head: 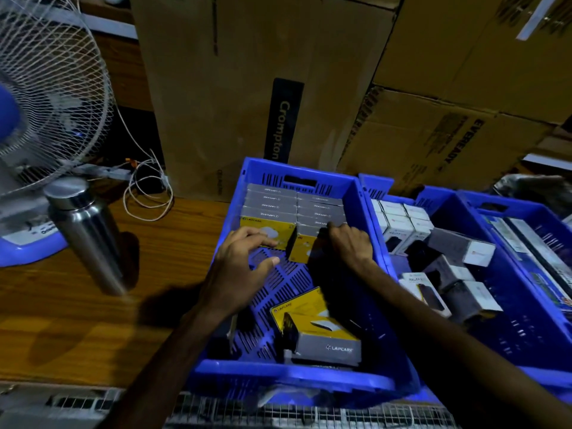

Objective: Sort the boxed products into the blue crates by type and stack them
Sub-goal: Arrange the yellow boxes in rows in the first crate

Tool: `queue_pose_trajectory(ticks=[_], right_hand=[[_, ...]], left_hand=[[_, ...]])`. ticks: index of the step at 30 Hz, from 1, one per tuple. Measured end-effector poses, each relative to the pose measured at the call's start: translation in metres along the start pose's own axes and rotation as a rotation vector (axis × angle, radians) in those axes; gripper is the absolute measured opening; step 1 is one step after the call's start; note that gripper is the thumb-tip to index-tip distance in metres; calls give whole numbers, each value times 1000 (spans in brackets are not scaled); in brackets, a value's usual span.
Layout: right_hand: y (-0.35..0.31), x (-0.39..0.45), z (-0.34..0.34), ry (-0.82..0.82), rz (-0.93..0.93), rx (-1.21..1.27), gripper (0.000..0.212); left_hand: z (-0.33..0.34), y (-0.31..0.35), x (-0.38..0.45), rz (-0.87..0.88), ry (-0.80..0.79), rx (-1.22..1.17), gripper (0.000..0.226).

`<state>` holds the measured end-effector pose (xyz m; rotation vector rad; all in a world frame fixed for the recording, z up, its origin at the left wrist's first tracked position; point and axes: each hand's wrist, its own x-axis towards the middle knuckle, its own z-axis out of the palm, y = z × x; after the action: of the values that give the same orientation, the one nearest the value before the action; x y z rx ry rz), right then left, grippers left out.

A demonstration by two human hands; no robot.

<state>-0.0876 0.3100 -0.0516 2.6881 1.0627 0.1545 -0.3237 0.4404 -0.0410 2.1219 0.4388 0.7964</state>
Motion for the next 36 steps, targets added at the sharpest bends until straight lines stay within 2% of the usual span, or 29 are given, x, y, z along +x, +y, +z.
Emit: queue_pose_trajectory(ticks=[3, 6, 10, 12, 14, 16, 19, 21, 24, 26, 27, 30, 36], right_hand=[[-3, -13, -3, -15, 15, 69, 30], [3, -33, -9, -60, -55, 164, 32], [17, -63, -28, -363, -374, 492, 34], [22, -87, -44, -525, -464, 574, 39], [28, -109, -55, -668, -509, 612, 50], [32, -121, -55, -729, -584, 574, 68], [29, -122, -50, -751, -682, 336, 99], [21, -119, -44, -758, -693, 206, 109], [12, -112, -34, -753, -705, 164, 110], [14, -107, -33, -733, -695, 219, 100], [18, -105, -35, -704, -682, 278, 88], [32, -99, -40, -460, -595, 368, 53], [35, -104, -43, -217, -481, 386, 53]], left_hand=[[-2, 1, 0, -9, 19, -35, 24], [-4, 1, 1, -11, 40, -71, 24], [-3, 0, 2, 7, 48, -68, 22], [-2, -1, 2, 19, 49, -58, 22], [-2, -2, 4, 26, 39, -54, 22], [-1, -3, 5, 38, 21, -52, 21], [-1, -2, 6, 51, 1, -49, 21], [-1, -2, 6, 51, -6, -52, 20], [-2, -3, 6, 52, -3, -56, 20], [-1, -4, 6, 56, 12, -61, 19], [-1, -4, 6, 51, 18, -62, 19], [-1, -5, 7, 20, 31, -63, 18], [2, -7, 6, 20, 17, -60, 17]])
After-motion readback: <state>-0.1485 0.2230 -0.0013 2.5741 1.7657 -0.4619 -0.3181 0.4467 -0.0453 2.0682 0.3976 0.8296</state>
